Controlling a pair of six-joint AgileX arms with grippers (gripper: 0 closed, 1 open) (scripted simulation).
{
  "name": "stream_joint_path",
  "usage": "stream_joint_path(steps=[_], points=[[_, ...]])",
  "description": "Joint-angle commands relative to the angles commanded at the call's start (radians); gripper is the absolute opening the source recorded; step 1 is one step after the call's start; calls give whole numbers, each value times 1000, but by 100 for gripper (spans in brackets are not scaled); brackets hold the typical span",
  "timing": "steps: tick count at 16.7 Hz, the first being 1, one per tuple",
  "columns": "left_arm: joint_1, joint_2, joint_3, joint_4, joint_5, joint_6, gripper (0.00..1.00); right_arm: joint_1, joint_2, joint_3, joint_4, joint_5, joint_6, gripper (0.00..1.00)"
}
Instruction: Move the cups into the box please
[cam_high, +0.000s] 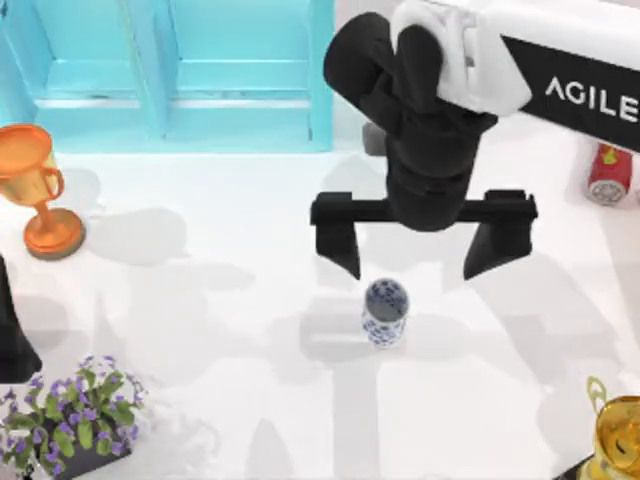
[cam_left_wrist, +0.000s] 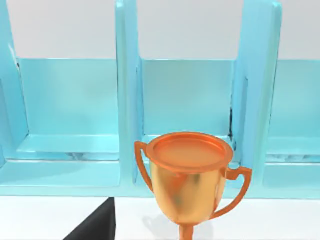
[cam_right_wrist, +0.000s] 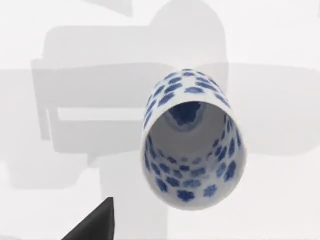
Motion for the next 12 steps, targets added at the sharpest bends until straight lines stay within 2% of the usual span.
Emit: stream_joint_path(steps=[5,11,12], points=[[0,0,0,0,0,0,100,4,41,-172,225,0,4,100],[0,0,0,0,0,0,100,4,47,-202,256,0,5,100],[0,0,0,0,0,0,100,4,47,-202,256,0,5,92]])
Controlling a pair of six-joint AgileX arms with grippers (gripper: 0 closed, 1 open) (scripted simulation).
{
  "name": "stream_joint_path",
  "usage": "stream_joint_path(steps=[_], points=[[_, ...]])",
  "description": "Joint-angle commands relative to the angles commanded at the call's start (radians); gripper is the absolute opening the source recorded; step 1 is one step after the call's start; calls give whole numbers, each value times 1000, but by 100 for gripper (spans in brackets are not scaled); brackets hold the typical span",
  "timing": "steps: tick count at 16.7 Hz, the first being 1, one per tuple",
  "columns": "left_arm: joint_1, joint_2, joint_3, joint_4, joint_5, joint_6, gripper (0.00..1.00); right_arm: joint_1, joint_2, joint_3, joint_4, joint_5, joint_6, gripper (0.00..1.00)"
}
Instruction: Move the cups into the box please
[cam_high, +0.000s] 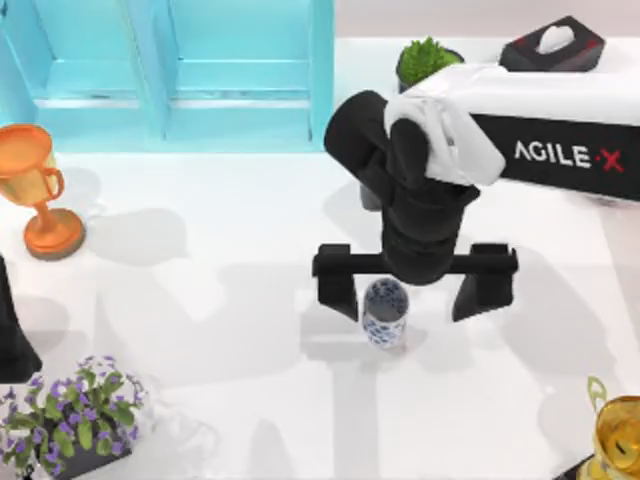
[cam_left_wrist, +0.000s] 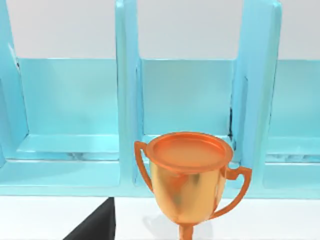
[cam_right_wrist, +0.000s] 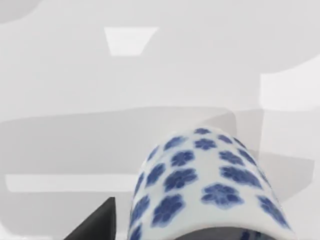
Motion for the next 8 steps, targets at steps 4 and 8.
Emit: stream_joint_path(steps=[4,8], points=[[0,0,0,0,0,0,100,0,0,0,0,0,0,62],[0,0,0,0,0,0,100,0,0,0,0,0,0,32]])
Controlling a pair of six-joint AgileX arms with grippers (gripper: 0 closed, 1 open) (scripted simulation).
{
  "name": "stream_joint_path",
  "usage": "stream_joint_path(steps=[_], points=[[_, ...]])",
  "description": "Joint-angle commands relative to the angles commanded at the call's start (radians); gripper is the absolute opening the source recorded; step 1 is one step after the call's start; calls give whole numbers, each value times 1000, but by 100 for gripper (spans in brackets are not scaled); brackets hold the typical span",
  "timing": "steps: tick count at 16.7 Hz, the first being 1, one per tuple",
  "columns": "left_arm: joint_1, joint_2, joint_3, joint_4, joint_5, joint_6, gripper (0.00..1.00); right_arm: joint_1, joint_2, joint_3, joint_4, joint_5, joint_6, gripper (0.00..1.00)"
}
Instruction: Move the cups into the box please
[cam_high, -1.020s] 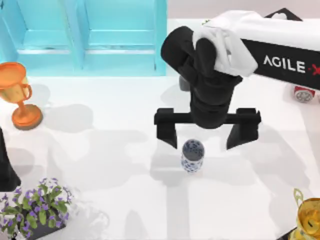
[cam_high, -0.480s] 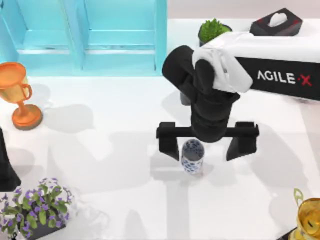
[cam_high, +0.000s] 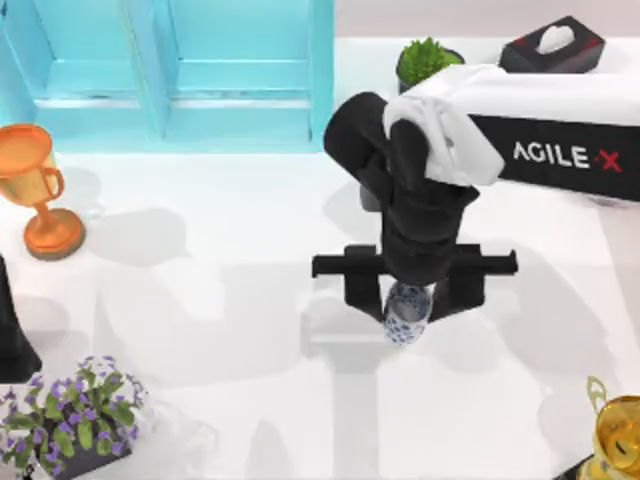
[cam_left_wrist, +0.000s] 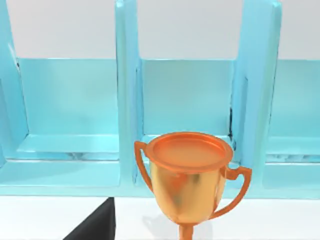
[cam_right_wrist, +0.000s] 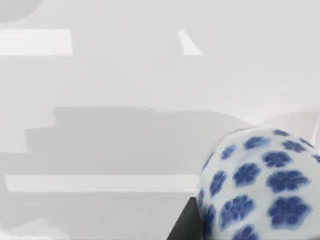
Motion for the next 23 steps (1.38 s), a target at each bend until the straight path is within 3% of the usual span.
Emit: stream_joint_path(steps=[4,5,15,23], points=[[0,0,0,0,0,0,100,0,0,0,0,0,0,2],[0,0,0,0,0,0,100,0,0,0,0,0,0,0],[0,0,0,0,0,0,100,-14,-17,-1,-16,-1,-14,0],[0,0,0,0,0,0,100,-213,-276,-9,-266,-2,-214,0]])
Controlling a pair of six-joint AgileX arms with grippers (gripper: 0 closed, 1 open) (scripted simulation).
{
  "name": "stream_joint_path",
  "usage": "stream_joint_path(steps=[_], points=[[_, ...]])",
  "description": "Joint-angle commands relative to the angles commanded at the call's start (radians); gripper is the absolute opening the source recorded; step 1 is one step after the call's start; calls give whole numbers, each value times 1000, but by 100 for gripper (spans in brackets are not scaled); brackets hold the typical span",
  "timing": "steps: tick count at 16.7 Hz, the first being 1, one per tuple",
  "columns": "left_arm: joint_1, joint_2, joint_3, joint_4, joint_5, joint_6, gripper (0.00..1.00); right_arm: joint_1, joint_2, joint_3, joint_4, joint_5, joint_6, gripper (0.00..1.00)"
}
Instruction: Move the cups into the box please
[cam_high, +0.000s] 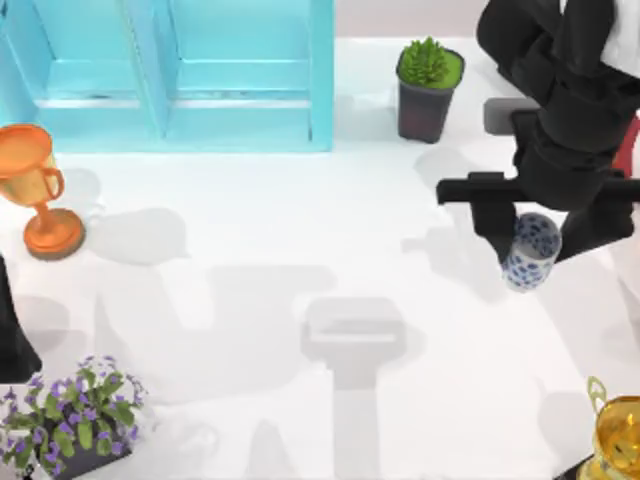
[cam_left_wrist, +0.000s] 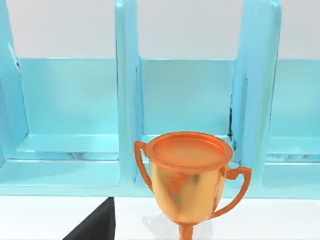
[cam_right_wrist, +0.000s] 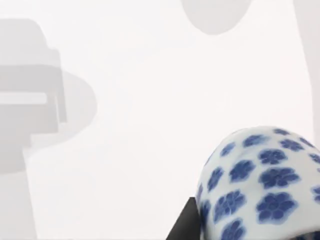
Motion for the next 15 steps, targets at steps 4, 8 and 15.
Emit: stream_joint_path(steps=[4,8,15], points=[[0,0,0,0,0,0,100,-11,-12,0,-12,0,-12,0],[0,0,0,0,0,0,100,-43,-5,17,-20,0,-44,0],[0,0,0,0,0,0,100,-443,18,106,-112,0,-439,0]])
